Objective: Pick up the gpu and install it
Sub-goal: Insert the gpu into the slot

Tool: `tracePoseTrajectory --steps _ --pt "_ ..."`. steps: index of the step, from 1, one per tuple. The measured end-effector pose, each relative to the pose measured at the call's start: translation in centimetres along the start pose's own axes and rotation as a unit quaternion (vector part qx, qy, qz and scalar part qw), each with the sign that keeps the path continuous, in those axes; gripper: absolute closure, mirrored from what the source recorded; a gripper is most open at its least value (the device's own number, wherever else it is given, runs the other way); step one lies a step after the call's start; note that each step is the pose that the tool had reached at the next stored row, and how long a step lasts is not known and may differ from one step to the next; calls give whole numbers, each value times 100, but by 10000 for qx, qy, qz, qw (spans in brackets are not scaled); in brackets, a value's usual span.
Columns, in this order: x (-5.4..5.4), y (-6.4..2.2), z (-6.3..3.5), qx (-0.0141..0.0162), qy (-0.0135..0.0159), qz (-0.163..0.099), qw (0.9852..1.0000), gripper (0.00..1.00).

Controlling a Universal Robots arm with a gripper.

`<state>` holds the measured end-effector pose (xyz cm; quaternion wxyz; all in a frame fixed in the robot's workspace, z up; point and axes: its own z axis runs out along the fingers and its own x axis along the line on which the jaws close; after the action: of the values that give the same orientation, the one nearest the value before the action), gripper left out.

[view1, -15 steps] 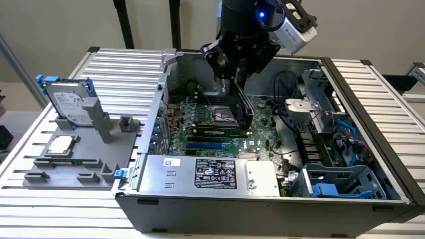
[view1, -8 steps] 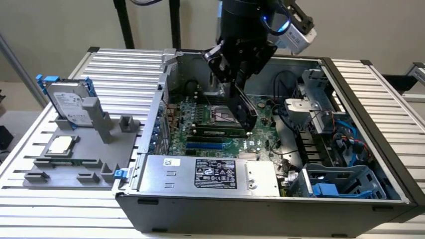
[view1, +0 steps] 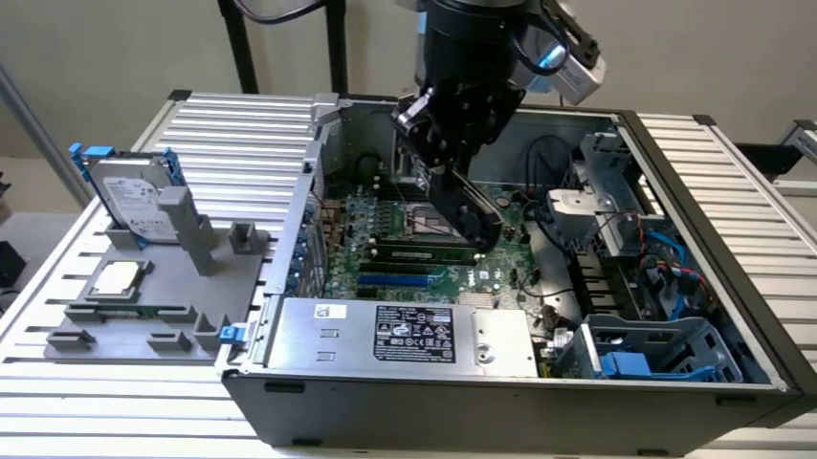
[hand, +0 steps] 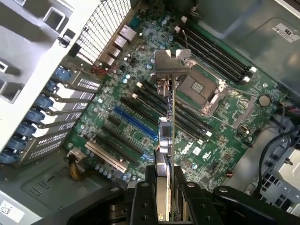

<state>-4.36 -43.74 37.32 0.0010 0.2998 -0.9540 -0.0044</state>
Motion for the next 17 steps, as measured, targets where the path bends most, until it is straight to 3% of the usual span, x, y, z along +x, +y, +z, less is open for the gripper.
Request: tracePoseTrajectory --steps 4,8,13,17 --pt "0 0 30 0 2 -360 9994 100" --pt "0 -1 60 1 4 -727 9974 100" --pt "0 -1 97 1 7 -1178 9930 100" --pt "0 -1 124 1 10 -1539 9881 100"
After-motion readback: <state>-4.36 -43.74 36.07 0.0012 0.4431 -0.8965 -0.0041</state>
